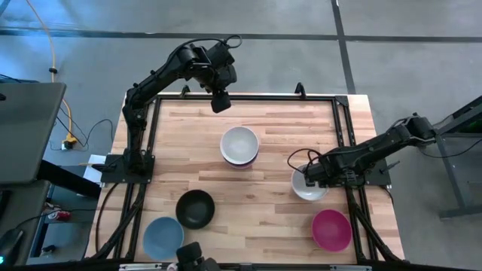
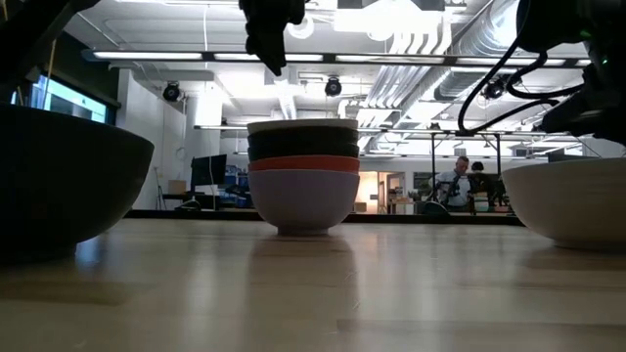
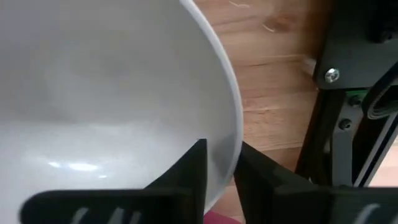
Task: Nest bowls inside each other
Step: Stack the white bowl on top of the white bowl
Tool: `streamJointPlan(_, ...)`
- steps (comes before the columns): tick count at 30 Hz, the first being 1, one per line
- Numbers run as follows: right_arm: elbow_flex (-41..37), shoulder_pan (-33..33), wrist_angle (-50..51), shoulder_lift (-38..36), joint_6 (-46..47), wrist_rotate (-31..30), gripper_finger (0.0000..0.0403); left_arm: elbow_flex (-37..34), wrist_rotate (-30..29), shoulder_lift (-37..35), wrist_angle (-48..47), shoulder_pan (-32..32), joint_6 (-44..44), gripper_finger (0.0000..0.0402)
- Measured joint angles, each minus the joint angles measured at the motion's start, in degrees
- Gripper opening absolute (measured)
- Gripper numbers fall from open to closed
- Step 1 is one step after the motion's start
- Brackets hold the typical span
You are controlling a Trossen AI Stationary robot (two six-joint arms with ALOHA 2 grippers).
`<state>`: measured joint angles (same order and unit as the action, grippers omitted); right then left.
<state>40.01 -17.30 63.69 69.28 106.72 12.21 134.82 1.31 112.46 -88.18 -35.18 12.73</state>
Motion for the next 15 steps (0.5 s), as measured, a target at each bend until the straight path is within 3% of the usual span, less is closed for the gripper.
streamJointPlan(5,0.2,0.0,-1.8,-0.2,-0.4,0.1,0.0009,0.0,0.0,0.0,0.0,0.0,0.5,0.0218)
streamJointPlan(15,0.3,0.0,-4.9,-2.7,1.3,-0.5,0.0001,0.0,0.0,0.0,-1.8,0.0,1.0,0.0218)
